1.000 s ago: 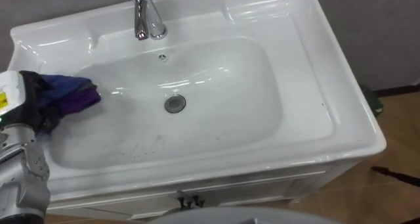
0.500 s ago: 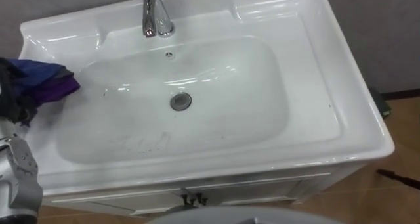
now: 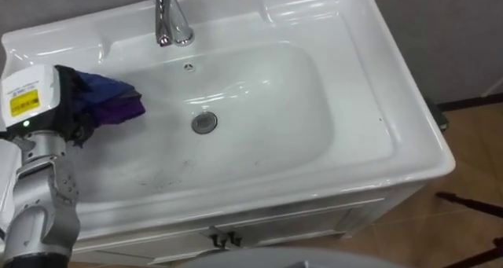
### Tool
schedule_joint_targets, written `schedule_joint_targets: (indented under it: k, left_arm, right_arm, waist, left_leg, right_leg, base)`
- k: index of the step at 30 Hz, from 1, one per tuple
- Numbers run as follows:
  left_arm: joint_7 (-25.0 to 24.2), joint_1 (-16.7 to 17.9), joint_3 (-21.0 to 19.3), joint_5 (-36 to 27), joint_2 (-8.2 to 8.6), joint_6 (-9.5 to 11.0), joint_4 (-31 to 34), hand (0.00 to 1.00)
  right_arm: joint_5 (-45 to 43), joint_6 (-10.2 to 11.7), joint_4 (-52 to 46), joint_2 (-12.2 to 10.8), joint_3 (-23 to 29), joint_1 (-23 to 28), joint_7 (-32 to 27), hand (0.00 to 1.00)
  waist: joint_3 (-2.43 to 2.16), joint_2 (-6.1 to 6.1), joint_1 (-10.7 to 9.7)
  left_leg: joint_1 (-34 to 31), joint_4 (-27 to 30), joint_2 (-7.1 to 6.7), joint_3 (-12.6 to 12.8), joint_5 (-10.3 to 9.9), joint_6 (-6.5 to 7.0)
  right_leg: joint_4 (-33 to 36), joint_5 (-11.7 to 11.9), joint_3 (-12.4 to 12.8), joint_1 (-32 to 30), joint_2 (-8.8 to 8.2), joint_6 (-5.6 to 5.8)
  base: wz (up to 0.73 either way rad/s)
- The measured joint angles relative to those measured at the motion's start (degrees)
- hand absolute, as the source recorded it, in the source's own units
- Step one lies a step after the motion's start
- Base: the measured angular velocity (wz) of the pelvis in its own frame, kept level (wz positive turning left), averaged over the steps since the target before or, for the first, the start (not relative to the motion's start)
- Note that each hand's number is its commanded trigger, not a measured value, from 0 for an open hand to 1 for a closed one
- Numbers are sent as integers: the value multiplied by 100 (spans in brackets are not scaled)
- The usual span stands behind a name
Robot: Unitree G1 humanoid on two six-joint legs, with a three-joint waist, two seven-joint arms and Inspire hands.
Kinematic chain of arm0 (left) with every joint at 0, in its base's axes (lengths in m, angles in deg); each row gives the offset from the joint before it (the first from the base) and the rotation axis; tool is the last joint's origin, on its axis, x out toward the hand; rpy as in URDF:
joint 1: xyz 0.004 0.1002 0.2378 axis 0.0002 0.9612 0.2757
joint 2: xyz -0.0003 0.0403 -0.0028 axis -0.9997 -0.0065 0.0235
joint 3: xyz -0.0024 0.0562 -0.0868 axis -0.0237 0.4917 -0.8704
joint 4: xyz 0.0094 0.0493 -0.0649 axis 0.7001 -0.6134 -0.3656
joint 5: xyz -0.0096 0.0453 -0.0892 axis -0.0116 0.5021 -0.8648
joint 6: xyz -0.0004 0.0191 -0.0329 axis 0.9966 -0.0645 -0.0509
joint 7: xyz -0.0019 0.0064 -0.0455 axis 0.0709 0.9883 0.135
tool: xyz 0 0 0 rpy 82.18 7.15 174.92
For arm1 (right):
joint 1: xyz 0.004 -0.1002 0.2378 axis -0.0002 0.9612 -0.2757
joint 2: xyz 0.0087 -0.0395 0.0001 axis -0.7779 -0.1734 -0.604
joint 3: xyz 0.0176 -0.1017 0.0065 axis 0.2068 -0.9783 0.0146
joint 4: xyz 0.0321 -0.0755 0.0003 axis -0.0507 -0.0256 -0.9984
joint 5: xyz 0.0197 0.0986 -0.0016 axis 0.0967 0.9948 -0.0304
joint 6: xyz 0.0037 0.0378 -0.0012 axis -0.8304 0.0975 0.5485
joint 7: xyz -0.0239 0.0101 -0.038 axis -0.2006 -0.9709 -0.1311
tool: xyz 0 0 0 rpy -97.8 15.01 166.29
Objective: Wipe basin
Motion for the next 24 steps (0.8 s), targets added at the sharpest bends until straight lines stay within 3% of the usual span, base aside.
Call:
schedule_joint_targets:
  k: [9, 15, 24]
  left_arm:
    - [-506, -2, 687, 282, 36, -37, -12, 100]
    - [-887, 3, 711, 279, 189, -280, -207, 100]
    - [-921, 51, 709, 275, 332, -323, -1172, 100]
  right_arm:
    - [-71, 18, 3, -64, -99, -71, 5, 0]
    - [-91, -30, -72, -69, -101, -44, -5, 0]
    - [-104, -43, -101, -69, -94, -61, -196, 0]
  waist:
    - [3, -10, -95]
    - [-1, 10, -113]
    - [-5, -10, -121]
  left_leg:
    - [-28, 0, -2, 20, -11, -13]
    - [74, -101, 25, 152, -10, -14]
    - [130, -110, 57, 313, -15, -22]
  right_leg:
    - [-12, 6, 44, -48, -2, 8]
    - [19, 6, 179, -59, 14, 8]
    - [92, 6, 270, -55, 30, 5]
  base:
    - [-1]
    - [-14]
    - [-5]
